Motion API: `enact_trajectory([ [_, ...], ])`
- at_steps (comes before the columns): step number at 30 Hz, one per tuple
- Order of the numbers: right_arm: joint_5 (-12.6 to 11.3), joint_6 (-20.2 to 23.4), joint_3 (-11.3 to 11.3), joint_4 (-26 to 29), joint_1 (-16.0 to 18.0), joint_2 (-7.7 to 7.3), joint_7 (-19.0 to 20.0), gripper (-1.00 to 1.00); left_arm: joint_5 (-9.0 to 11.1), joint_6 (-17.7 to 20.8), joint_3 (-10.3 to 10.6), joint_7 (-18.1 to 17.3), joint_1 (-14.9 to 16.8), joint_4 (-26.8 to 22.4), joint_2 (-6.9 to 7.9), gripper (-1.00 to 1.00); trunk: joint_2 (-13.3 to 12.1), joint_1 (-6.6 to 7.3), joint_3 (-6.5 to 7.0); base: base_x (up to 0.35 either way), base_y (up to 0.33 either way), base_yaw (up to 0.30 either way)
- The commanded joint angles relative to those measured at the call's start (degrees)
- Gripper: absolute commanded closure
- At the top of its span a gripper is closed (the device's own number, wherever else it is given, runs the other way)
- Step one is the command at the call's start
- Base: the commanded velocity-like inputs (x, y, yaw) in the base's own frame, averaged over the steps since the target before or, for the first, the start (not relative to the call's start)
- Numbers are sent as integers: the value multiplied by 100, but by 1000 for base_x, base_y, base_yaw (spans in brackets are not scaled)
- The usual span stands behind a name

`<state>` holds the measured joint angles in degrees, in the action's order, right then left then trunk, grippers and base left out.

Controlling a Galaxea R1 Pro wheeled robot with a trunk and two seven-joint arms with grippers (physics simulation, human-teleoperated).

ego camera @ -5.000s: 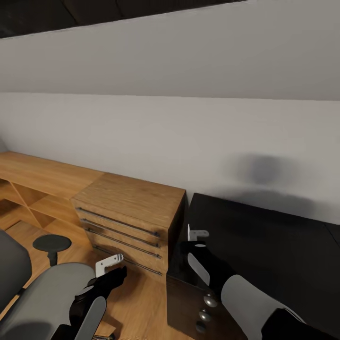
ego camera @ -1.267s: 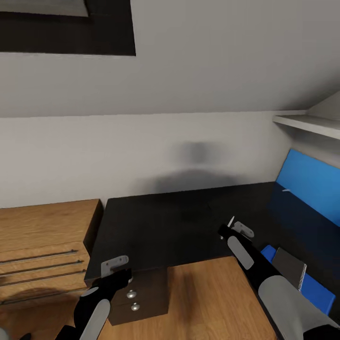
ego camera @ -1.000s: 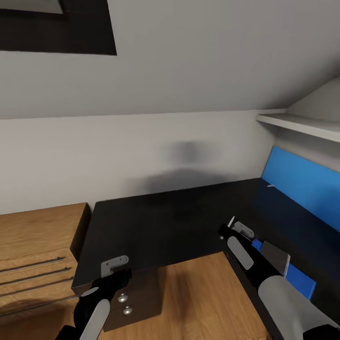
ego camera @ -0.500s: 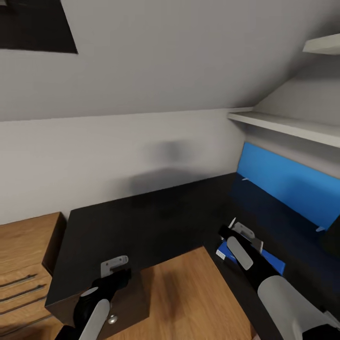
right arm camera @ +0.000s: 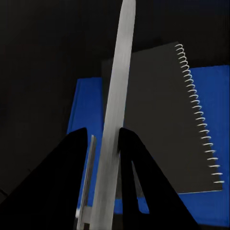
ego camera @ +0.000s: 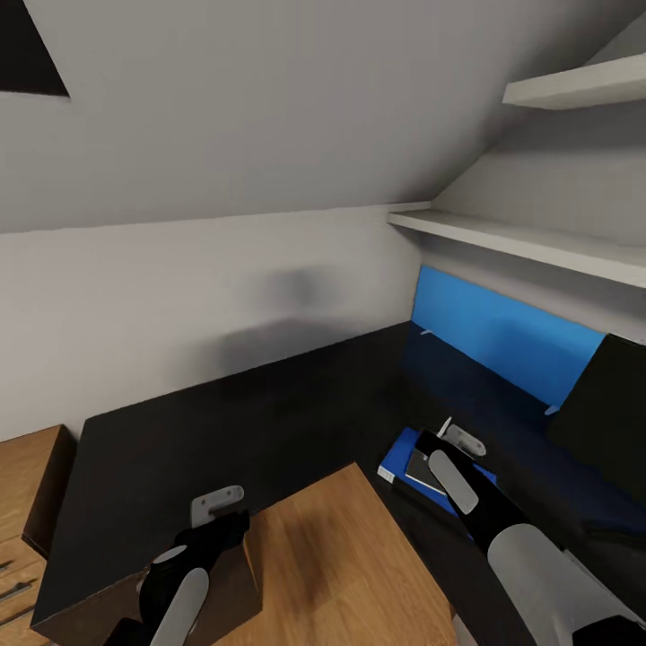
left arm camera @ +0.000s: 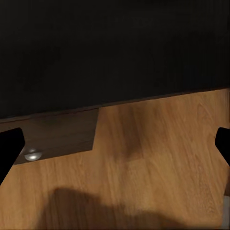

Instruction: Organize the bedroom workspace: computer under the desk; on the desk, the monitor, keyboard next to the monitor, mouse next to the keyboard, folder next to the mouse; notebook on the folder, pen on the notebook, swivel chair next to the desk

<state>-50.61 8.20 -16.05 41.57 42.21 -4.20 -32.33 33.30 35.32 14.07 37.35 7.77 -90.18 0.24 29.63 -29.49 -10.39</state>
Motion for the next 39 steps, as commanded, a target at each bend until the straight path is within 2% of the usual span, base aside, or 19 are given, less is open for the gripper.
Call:
enact_trajectory([
  [1,-8,25,-45,13,6,-6,-39,100,50,10,8,54,5,-9,3,-100,11,-3,-11,0,0,-80],
  [5,8,16,-135,16,6,-3,-16,100,48,10,10,54,5,-9,3,-100,11,-3,-11,0,0,-41],
  [9,20,-2,-372,14,6,-6,6,100,52,8,14,54,5,-25,1,-100,11,-3,-11,0,0,-10],
  [14,22,-9,-438,10,6,-10,14,100,58,2,22,53,5,-143,-15,-100,11,-3,-11,0,0,-3],
  [22,23,-77,-436,-362,10,-4,24,100,71,1,33,53,5,-199,-23,-100,331,-179,-155,0,0,0],
  [39,40,-300,-434,-716,32,-11,33,100,72,1,42,61,5,-204,-31,-100,1013,-552,-460,0,0,0],
])
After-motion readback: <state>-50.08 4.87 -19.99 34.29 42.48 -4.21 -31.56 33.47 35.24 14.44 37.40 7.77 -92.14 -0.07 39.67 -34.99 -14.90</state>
